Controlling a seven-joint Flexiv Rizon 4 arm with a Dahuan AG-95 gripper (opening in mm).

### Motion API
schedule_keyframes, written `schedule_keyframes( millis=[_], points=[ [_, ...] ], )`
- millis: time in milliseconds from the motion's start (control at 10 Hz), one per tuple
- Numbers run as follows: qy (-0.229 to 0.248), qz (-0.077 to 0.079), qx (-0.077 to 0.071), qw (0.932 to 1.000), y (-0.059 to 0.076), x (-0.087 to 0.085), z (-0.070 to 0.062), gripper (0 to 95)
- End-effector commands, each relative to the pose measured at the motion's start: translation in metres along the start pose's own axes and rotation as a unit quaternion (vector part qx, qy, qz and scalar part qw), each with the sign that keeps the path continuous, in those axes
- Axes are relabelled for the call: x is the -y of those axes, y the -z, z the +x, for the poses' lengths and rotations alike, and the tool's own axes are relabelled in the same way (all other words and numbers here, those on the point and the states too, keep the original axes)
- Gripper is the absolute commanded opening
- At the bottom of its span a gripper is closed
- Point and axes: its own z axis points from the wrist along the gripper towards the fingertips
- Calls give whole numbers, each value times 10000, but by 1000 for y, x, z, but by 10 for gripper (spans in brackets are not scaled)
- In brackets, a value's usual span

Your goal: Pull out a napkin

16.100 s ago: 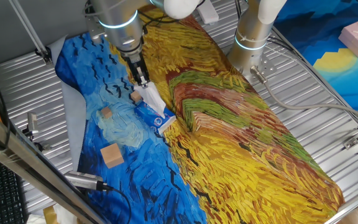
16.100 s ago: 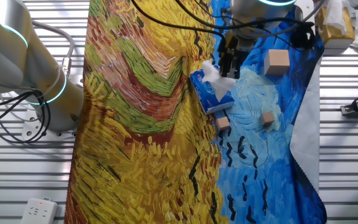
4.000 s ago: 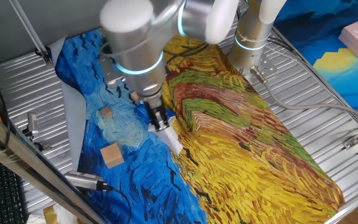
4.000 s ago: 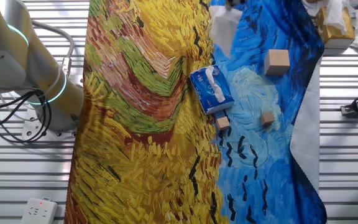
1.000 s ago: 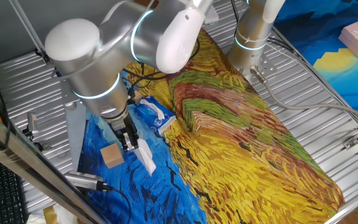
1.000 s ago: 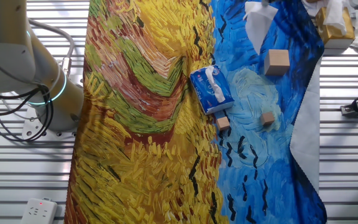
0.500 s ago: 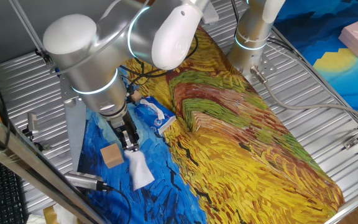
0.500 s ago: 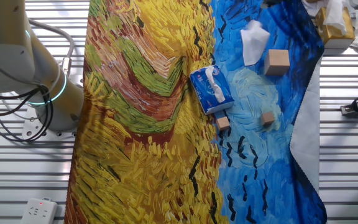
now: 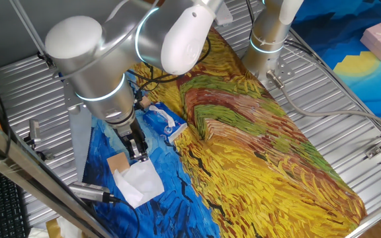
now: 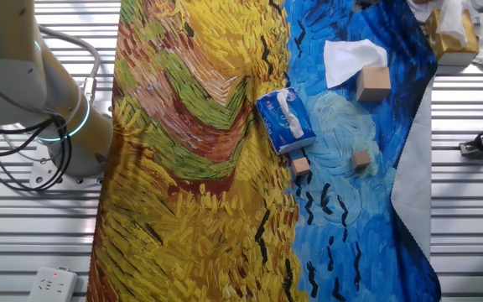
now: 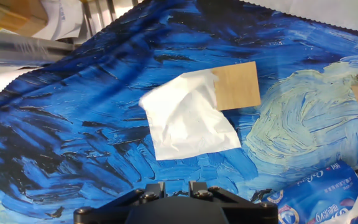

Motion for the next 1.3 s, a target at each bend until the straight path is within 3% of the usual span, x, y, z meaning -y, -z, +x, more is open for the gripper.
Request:
schedule_keyframes(
  millis=[100,200,400,1300],
  points=[
    [24,26,1,10000,0,0,0,0],
    [62,29,1,10000,0,0,0,0],
    [-305,33,15,9995,0,0,0,0],
    [-322,71,-32,9994,-2,1,1,0]
  ],
)
